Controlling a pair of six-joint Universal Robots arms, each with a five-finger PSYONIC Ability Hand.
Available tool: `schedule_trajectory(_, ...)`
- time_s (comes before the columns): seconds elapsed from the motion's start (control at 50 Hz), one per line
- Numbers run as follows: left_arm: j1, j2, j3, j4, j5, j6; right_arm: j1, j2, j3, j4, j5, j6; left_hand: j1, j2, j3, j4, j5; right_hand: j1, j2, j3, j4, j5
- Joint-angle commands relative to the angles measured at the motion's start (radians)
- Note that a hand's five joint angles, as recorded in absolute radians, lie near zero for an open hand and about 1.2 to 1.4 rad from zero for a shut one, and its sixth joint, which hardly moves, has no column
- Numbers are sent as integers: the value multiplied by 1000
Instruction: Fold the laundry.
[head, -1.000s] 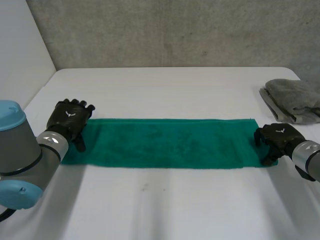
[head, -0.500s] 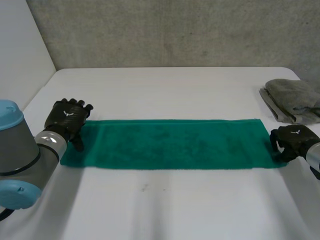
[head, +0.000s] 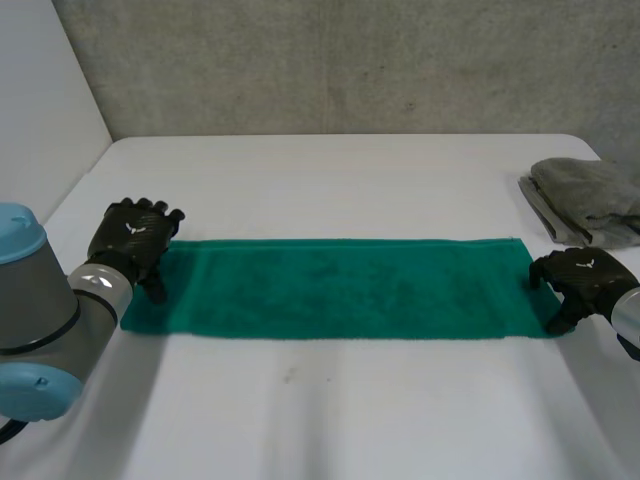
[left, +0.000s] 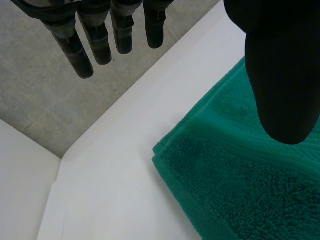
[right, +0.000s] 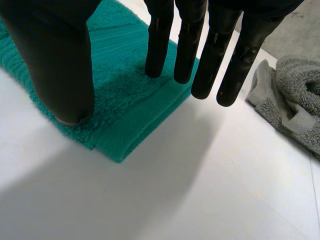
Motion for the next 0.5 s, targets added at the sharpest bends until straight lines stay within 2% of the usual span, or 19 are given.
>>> schedule_trajectory(0.02, 0, -1, 0, 1, 1, -1, 0, 28, -9, -4, 2, -10, -2, -10, -16, -13, -34, 201, 119, 119, 121, 110)
schedule_trajectory(0.08, 0, -1, 0, 1, 1, -1, 0, 39, -12, -4, 1, -10, -2, -10, -16, -13, -34, 294, 213, 213, 214, 204)
schedule_trajectory(0.12, 0, -2, 0, 1, 1, 0, 0, 46, -20, -4, 1, -13, -5, -13, -19, -16, -37, 461, 380, 380, 381, 371)
schedule_trajectory(0.14, 0, -2, 0, 1, 1, 0, 0, 49, -23, -3, 1, -13, -5, -13, -19, -16, -37, 549, 468, 468, 469, 459)
schedule_trajectory(0.18, 0, -1, 0, 1, 1, -1, 0, 60, -31, -3, 10, -13, -5, -13, -19, -16, -37, 879, 797, 797, 799, 789)
schedule_trajectory(0.3, 0, 4, -3, 1, 0, 0, -14, 43, -31, -3, 24, -8, -5, -13, -19, -16, -37, 881, 799, 799, 801, 791)
schedule_trajectory(0.5, 1, 10, -5, 1, -2, -1, -235, -17, -63, 8, 45, -54, -5, -13, -19, -16, -37, 881, 799, 799, 801, 791)
